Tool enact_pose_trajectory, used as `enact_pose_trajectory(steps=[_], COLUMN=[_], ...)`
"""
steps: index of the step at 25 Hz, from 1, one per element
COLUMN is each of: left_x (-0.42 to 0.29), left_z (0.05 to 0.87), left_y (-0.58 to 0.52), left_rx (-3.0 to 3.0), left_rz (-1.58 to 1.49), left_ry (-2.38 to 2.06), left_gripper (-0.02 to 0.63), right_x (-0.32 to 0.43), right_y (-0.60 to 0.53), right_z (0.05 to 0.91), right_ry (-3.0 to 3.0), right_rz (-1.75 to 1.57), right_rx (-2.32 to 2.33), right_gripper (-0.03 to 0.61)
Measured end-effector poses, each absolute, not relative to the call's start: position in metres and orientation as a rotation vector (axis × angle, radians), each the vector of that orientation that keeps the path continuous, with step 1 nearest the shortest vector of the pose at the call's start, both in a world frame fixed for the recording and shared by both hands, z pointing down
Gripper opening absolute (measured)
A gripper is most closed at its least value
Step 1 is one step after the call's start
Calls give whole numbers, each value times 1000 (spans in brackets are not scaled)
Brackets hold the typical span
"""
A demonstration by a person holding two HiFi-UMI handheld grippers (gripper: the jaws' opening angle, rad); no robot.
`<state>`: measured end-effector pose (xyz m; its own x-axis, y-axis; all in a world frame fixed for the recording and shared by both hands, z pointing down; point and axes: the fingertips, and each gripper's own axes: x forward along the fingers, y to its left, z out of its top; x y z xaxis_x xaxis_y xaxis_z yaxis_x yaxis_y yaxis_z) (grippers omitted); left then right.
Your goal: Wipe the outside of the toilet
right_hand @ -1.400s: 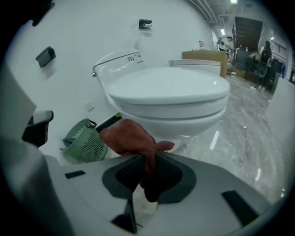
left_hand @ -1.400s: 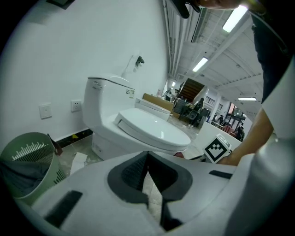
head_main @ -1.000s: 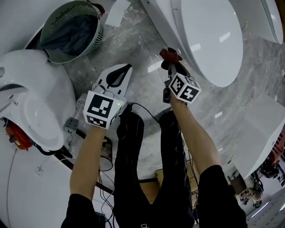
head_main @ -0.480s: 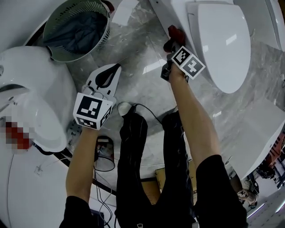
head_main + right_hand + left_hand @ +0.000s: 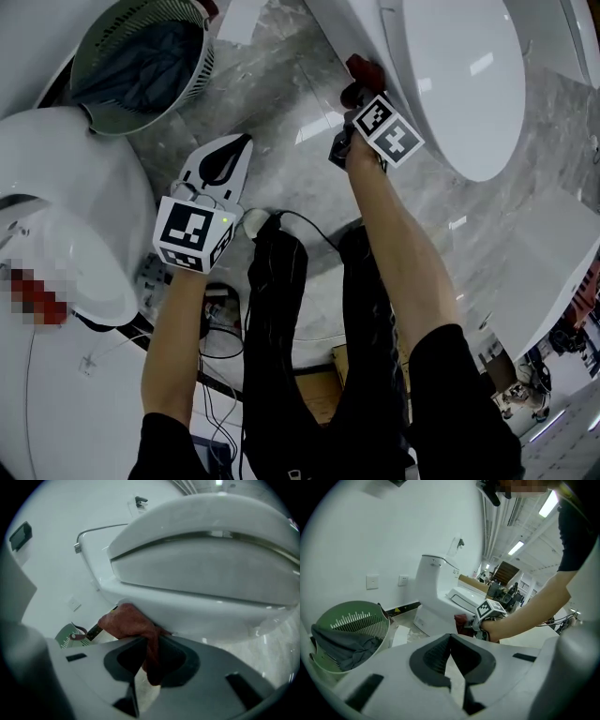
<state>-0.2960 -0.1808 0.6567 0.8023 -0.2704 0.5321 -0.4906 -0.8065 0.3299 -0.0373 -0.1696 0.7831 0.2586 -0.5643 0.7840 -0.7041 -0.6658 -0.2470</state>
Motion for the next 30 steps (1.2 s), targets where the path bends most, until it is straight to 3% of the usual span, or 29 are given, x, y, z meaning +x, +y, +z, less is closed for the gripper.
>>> enact_pose_trajectory(steps=[30], left_x=[-184], left_z=[645], left_y=[-102], left_rx=[2579], left_rz=[688], left_ry=[-427], left_gripper=[-2], right_x=[22], right_y=[-21], right_z=[780], right_ry=[-1269], right_rz=[1410], right_rx=[2259], right_gripper=[74])
